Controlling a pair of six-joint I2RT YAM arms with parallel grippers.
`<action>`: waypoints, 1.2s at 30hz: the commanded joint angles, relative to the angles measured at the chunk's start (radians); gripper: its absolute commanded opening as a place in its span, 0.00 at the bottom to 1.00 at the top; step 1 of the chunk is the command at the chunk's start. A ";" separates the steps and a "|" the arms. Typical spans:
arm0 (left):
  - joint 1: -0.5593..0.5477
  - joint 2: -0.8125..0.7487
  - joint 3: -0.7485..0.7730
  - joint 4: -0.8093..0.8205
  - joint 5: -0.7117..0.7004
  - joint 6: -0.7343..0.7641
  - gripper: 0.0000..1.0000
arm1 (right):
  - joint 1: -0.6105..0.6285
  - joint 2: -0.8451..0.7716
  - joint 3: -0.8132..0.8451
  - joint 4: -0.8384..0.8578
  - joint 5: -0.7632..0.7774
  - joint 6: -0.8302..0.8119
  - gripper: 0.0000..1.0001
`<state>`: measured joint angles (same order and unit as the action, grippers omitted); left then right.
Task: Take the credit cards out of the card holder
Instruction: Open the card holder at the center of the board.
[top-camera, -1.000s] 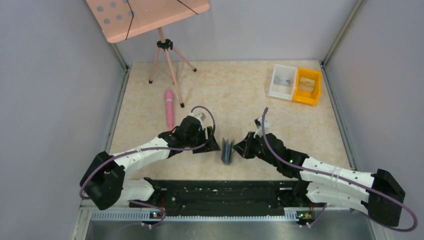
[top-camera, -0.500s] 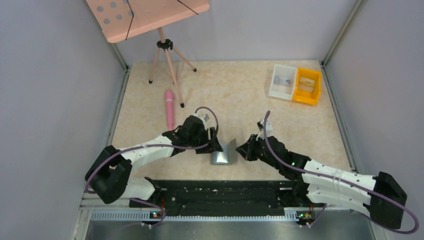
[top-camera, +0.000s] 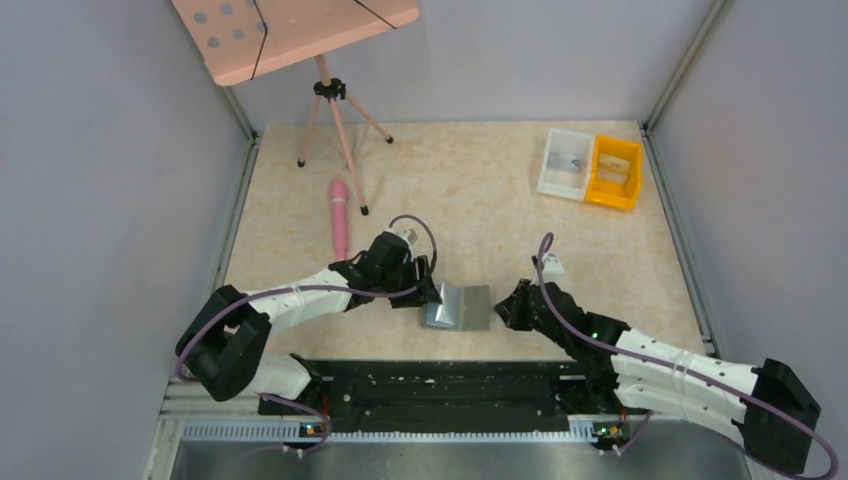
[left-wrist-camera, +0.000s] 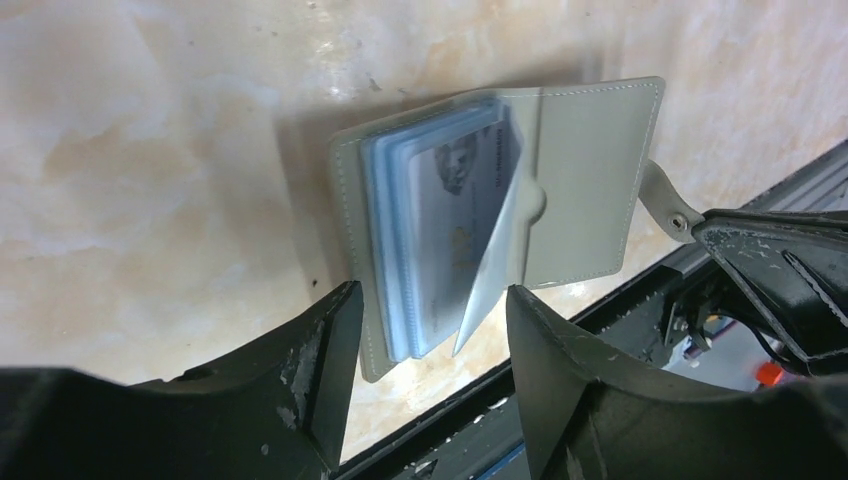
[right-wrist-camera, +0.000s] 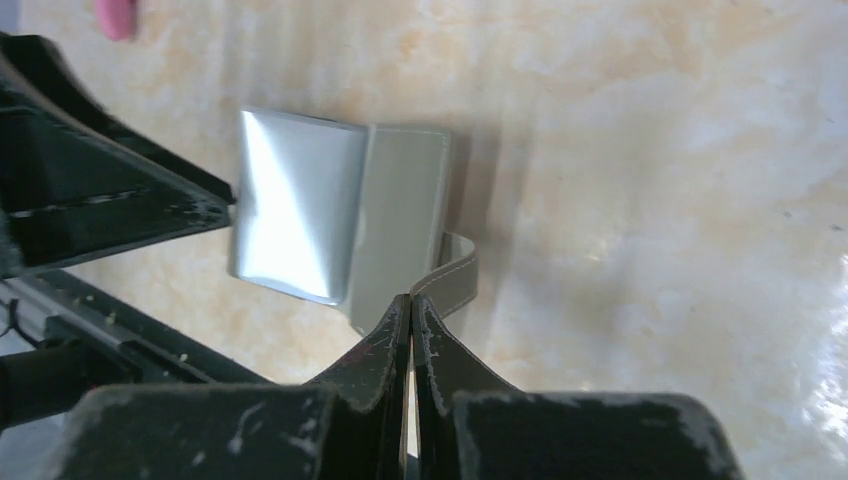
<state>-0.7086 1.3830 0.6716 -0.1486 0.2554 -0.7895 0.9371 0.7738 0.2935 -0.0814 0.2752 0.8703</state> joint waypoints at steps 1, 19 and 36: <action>-0.003 -0.030 0.038 -0.043 -0.066 0.014 0.60 | -0.028 0.004 -0.018 -0.079 0.038 0.044 0.00; -0.004 -0.005 0.019 0.033 -0.004 0.028 0.54 | -0.084 0.023 -0.042 -0.075 0.022 0.045 0.00; -0.004 0.019 0.024 -0.013 -0.063 0.007 0.49 | -0.135 0.132 -0.019 -0.153 0.048 0.123 0.00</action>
<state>-0.7086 1.4067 0.6731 -0.1776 0.2157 -0.7826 0.8257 0.8703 0.2535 -0.2108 0.2916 0.9745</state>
